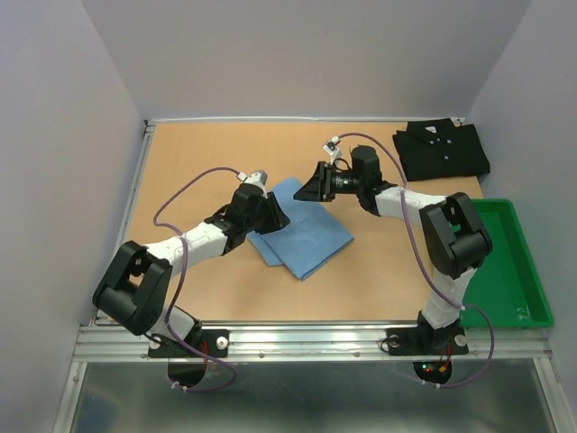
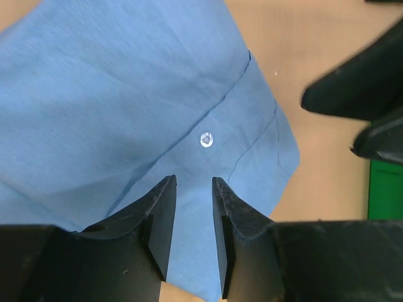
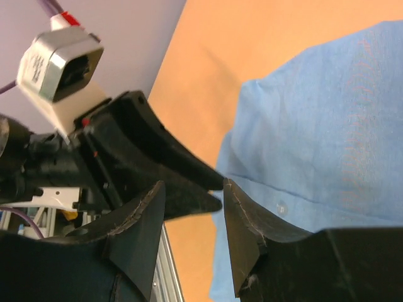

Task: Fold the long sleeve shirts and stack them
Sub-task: Fold the shirt

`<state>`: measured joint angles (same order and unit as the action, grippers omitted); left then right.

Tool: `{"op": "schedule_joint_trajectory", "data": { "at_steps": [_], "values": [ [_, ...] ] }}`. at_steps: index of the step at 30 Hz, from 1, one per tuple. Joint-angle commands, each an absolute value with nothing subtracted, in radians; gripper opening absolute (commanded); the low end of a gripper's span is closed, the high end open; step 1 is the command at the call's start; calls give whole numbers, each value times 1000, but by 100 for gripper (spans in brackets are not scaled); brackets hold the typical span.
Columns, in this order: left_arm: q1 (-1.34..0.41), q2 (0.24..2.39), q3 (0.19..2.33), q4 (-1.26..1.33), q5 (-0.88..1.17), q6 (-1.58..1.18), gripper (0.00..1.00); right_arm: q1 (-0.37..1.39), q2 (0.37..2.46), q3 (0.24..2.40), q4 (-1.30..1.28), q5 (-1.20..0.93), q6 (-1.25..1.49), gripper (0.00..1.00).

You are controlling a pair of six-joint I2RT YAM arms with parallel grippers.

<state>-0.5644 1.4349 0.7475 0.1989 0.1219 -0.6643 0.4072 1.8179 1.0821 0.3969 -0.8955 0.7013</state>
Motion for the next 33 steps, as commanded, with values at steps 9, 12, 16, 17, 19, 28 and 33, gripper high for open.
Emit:
{"op": "schedule_joint_trajectory", "data": {
  "at_steps": [9,12,16,17,19,28,33],
  "values": [
    [-629,1614,672,218,186,-655,39,399,2109,1103,500,-801,772,48],
    [-629,1620,644,227,178,-660,38,373,2105,1089,500,-772,773,48],
    [-629,1611,630,232,169,-657,38,368,2057,1137,488,-776,782,48],
    [-629,1606,630,232,167,-654,38,371,2051,1152,488,-779,790,48],
    [-629,1606,637,230,169,-644,38,390,2040,1205,486,-776,799,48],
    [-629,1608,658,230,183,-627,38,459,2163,1416,483,-772,871,48],
    [-629,1603,650,222,180,-627,38,477,2252,1477,480,-752,919,48]
  ]
}}
